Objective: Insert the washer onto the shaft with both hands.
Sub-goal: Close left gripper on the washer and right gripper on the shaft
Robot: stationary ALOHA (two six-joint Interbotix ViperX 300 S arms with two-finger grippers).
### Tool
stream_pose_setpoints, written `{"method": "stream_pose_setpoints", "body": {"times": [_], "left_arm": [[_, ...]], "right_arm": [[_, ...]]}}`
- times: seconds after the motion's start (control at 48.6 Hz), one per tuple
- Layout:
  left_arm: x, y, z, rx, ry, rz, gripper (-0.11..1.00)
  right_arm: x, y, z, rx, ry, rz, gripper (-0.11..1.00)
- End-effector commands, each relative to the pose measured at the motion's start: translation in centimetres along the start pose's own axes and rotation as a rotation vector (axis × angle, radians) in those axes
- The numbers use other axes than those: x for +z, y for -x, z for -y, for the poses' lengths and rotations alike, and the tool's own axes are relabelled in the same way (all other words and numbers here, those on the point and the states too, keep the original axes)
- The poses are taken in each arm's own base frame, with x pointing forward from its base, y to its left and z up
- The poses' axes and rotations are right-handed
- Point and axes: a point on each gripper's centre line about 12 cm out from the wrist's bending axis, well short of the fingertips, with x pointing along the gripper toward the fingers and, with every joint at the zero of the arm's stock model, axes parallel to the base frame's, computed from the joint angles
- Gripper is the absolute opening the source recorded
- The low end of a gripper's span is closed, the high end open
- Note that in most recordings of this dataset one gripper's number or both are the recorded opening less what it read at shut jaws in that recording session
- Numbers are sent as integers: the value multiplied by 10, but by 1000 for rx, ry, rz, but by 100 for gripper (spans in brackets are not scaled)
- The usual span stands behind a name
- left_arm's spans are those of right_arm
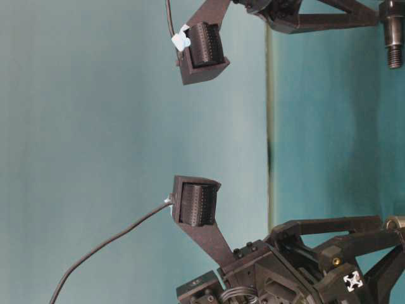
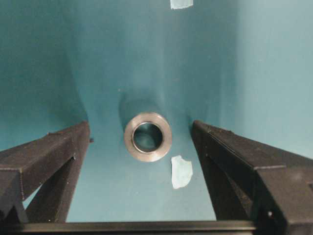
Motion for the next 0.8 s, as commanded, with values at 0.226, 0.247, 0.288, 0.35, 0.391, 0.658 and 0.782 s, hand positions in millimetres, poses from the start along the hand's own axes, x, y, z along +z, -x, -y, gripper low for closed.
{"method": "stream_pose_setpoints", "body": {"times": [0.226,0.247,0.288,0.35,0.391,0.658,0.782], "left_arm": [[5,5,-1,3,-6,18,93],[5,5,-1,3,-6,18,93],[5,5,0,2,-7,18,93],[5,5,-1,3,-8,18,93],[5,5,-1,3,-8,18,93],[4,5,-1,2,-9,0,91],[3,4,-1,2,-9,-2,86]], "right_arm": [[9,-1,-3,5,-5,15,85],[9,-2,-3,5,-5,15,85],[11,-2,-3,5,-5,17,85],[11,-2,-3,5,-6,15,85],[11,-3,-3,6,-5,12,85],[10,-3,-3,6,-5,6,76],[9,-3,-3,5,-8,0,76]]}}
